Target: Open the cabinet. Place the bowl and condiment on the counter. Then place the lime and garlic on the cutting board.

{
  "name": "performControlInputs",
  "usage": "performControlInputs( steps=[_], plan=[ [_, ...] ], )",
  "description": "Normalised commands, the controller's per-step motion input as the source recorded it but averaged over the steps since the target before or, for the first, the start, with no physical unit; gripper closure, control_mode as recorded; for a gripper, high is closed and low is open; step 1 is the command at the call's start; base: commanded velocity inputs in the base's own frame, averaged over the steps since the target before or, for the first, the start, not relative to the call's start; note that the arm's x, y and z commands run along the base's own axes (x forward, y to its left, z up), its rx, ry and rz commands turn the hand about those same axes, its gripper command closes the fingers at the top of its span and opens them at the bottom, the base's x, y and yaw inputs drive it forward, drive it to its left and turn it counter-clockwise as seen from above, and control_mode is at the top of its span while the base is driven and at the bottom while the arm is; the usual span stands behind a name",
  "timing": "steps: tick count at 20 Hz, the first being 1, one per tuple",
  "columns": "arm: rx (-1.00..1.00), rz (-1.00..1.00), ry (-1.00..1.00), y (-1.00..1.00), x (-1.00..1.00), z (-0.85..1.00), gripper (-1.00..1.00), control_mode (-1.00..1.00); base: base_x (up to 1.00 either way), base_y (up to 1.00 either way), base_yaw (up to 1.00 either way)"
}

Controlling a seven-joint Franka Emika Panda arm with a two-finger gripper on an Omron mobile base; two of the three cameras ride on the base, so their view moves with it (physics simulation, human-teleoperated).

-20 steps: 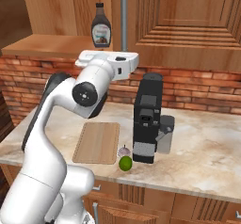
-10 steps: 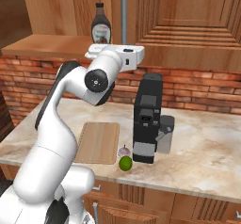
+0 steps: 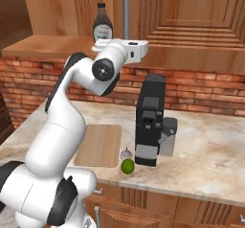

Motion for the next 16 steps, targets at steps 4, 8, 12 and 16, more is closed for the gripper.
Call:
performControlInputs(
  steps=[4,8,12,16],
  plan=[
    [0.0,0.0,0.01,0.0,0.35,0.0,-1.0,-1.0,0.0,0.0,0.0],
    [0.0,0.0,0.0,0.0,0.26,0.0,-1.0,-1.0,0.0,0.0,0.0],
    [0.0,0.0,0.01,0.0,0.23,0.0,-1.0,-1.0,0.0,0.0,0.0],
    [0.0,0.0,0.01,0.0,0.21,0.0,-1.0,-1.0,0.0,0.0,0.0]
  ],
)
